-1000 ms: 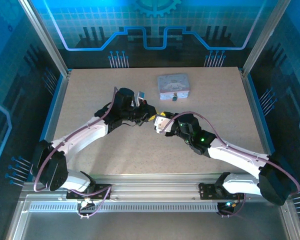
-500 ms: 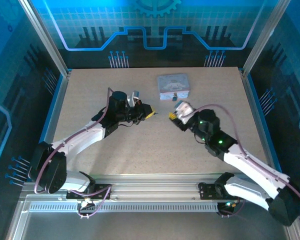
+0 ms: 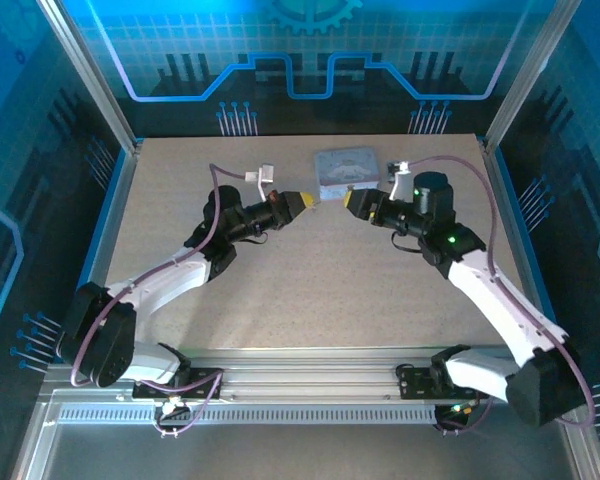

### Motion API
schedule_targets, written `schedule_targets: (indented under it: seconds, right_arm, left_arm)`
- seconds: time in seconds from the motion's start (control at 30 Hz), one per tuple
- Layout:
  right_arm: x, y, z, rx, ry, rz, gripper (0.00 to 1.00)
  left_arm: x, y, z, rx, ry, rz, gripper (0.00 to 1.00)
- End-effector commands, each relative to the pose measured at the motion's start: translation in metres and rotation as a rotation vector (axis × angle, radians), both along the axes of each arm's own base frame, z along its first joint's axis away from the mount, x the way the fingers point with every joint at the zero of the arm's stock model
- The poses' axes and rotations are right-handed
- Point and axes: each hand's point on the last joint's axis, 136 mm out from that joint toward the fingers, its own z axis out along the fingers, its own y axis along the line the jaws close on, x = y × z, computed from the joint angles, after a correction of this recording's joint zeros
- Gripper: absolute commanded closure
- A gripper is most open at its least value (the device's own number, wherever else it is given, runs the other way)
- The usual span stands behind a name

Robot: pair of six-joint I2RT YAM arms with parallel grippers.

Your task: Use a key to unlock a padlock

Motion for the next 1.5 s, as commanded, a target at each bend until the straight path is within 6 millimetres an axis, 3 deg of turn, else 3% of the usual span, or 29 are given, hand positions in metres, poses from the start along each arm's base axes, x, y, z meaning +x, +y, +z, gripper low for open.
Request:
schedule_targets:
  seconds: [0.0, 0.17, 0.33, 0.57, 1.0, 1.47]
  right_arm:
    - [-0.01, 0.026, 0.035, 0.215, 0.08, 0.128, 0.45]
    - [-0.011, 0.036, 0.049, 0.239, 0.052, 0.152, 0.46]
    - [-0.009, 0.043, 0.052, 0.273, 0.044, 0.168, 0.58]
    - [-0.012, 0.055, 0.058, 0.279, 0.034, 0.203, 0.67]
    - [-0.012, 0.064, 0.05, 0.268, 0.069, 0.218, 0.7]
    - [-0.013, 0.068, 0.053, 0.296, 0.057, 0.236, 0.98]
  left_arm:
    - [-0.009, 0.0, 0.025, -0.054, -0.149, -0.034, 1.0]
    - [-0.009, -0.003, 0.027, -0.074, -0.159, -0.049, 1.0]
    - [-0.01, -0.007, 0.031, -0.084, -0.158, -0.067, 1.0]
    - [-0.01, -0.006, 0.036, -0.098, -0.161, -0.068, 1.0]
    - [-0.013, -0.006, 0.045, -0.122, -0.175, -0.073, 1.0]
    - [-0.013, -0.005, 0.044, -0.11, -0.172, -0.069, 1.0]
